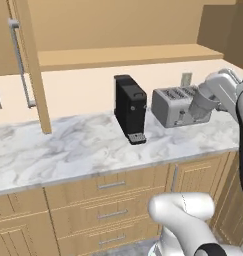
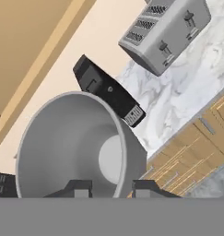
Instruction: There is a bowl on the dining counter. Grab a lemon wedge from the fridge and place it in the bowl. Then get the liquor bottle and glass cup from the cabinet and place them next to the bowl.
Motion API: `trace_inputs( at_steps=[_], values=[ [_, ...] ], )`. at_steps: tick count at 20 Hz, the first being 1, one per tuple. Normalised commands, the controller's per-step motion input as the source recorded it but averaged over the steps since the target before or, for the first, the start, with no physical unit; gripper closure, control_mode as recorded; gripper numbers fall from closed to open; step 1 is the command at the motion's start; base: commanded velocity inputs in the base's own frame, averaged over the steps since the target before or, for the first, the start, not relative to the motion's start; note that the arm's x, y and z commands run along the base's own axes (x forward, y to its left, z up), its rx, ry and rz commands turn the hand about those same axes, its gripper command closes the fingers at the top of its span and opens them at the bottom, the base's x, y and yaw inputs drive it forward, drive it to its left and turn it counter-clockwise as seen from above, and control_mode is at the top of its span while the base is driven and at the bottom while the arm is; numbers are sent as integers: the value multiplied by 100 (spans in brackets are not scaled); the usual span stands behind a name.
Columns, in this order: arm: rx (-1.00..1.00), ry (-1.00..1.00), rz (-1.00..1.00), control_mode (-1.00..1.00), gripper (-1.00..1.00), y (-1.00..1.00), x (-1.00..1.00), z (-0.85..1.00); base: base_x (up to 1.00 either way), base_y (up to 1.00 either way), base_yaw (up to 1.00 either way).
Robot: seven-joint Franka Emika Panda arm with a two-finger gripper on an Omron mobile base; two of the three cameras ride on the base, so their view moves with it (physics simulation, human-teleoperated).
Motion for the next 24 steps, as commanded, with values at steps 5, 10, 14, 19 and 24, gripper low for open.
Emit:
trace_inputs(
  at_steps=[5, 10, 14, 19, 24],
  values=[
    [0, 0, 0, 100, 100, 0, 0, 0, -94, 0, -21],
    [0, 0, 0, 100, 100, 0, 0, 0, -43, -5, -63],
    [0, 0, 0, 100, 100, 0, 0, 0, -39, -22, -74],
    [0, 0, 0, 100, 100, 0, 0, 0, -23, -1, -85],
    [0, 0, 0, 100, 100, 0, 0, 0, -20, -5, -87]
  ],
)
